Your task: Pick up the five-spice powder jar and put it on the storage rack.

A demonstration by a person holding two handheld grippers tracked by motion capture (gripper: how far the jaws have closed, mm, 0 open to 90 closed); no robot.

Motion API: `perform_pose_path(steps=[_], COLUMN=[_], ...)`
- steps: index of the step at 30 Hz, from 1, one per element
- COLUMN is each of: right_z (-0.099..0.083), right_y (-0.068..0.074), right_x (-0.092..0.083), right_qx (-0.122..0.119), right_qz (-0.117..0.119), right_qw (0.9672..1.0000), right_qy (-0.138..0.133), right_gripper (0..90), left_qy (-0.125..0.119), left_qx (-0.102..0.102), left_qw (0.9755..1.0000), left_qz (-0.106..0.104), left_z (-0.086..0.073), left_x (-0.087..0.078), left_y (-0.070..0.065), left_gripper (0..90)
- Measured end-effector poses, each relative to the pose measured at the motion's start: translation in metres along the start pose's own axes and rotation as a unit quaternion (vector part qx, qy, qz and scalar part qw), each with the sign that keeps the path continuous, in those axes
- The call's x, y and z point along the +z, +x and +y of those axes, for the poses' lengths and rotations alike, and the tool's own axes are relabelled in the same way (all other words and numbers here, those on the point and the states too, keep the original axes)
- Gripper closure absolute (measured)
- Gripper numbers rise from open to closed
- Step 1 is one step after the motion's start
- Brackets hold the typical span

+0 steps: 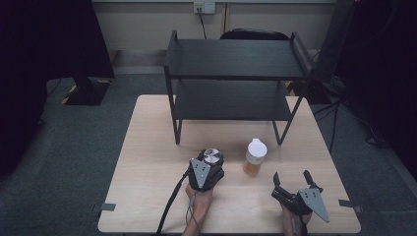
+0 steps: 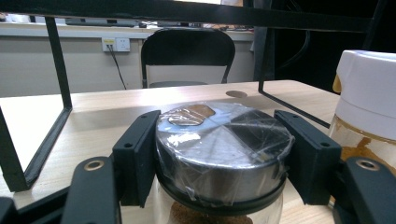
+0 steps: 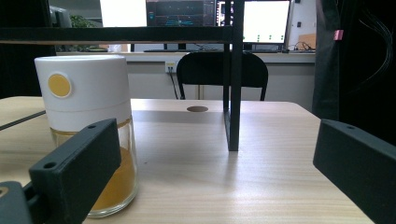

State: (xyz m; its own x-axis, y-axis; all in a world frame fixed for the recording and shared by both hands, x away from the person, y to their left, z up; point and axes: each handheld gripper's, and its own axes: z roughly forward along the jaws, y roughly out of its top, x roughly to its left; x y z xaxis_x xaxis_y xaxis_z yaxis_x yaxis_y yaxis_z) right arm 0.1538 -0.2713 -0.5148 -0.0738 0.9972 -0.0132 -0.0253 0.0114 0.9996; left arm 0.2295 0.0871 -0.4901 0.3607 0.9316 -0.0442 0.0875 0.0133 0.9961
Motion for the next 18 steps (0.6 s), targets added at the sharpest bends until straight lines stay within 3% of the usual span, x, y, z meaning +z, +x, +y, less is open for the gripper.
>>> perform_pose_path(steps=[18], right_z=[-0.0001], right_y=[-0.0002], right_x=[-0.0001], right_qx=[0.000], right_qz=[0.000], right_qw=[1.0000], right_qy=[0.000], right_gripper=[0.0], left_qy=[0.007], left_qx=[-0.005], left_qw=[0.9999], left_qz=[-0.007], left_z=[0.0062], left_x=[-0.0034], left_y=[0.0051], left_gripper=[35.2])
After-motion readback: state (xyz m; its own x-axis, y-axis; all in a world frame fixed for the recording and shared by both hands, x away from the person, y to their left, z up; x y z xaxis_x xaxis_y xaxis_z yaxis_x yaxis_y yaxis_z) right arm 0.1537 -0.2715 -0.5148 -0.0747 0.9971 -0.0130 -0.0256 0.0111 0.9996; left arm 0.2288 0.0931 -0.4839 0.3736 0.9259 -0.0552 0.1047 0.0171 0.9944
